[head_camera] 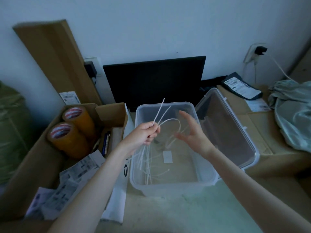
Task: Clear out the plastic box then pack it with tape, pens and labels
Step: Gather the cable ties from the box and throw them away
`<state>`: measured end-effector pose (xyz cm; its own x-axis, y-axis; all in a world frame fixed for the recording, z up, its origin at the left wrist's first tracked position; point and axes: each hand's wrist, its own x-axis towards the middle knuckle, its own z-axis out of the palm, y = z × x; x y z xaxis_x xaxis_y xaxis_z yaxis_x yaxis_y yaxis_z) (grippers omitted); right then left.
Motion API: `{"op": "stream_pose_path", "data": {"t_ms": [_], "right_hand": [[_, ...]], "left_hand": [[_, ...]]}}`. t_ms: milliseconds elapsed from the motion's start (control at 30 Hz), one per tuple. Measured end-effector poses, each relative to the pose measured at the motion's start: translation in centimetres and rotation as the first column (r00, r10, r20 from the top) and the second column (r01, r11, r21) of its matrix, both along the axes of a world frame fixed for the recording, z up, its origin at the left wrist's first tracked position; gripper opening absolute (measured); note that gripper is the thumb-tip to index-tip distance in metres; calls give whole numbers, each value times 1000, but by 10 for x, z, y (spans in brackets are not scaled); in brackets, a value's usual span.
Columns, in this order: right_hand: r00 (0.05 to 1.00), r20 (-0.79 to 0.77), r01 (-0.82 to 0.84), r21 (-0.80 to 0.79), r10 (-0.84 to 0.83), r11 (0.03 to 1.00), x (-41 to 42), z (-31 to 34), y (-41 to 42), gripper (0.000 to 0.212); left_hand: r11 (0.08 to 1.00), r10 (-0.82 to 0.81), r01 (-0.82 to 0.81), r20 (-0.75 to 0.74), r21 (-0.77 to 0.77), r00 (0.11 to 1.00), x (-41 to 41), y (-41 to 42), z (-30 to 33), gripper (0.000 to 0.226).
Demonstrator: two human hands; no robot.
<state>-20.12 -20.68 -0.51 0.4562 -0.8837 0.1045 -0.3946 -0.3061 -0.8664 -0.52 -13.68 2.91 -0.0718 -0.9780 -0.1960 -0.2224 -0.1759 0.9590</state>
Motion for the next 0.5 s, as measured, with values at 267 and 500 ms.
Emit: {"op": "stream_pose_path", "data": {"t_ms": [267, 500], "right_hand": [[963, 259, -20, 355, -78, 935, -5, 3, -17, 23], [812, 525, -18, 459, -254, 888, -13, 13, -19, 24]], "left_hand": [[977, 198, -212, -464, 22, 863, 17, 1, 3, 28], [977, 213, -209, -128, 41, 969, 7, 9, -10, 23]]}}
